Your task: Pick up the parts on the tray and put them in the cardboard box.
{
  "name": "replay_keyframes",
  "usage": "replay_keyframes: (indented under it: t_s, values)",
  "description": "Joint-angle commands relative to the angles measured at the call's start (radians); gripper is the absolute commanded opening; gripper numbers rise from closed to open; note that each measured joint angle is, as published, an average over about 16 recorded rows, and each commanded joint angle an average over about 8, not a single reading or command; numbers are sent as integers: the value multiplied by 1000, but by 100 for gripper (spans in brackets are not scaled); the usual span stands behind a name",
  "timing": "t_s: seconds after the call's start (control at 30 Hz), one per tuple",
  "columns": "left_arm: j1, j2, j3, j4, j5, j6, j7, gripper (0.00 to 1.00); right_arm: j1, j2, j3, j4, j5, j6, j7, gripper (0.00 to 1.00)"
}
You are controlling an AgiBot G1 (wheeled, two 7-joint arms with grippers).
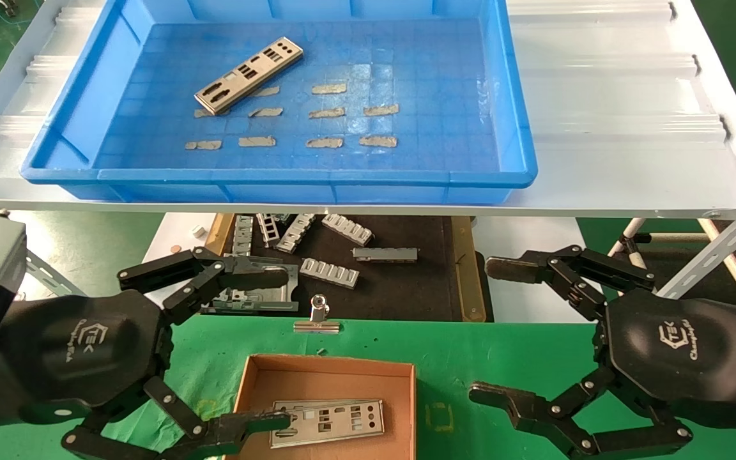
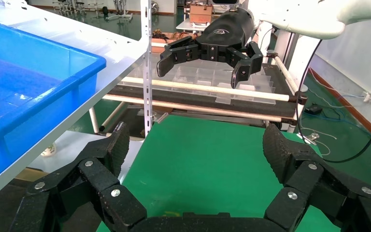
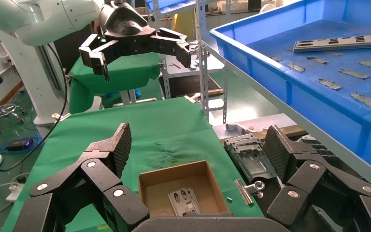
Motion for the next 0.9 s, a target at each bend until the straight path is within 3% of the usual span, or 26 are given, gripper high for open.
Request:
replay_keyframes:
  t_s: [0.03, 0.9]
  values:
    - [0, 0, 0, 0, 0, 0, 0, 100, 0, 0, 0, 0, 0, 0, 0, 100]
    - [0, 0, 0, 0, 0, 0, 0, 100, 0, 0, 0, 0, 0, 0, 0, 100]
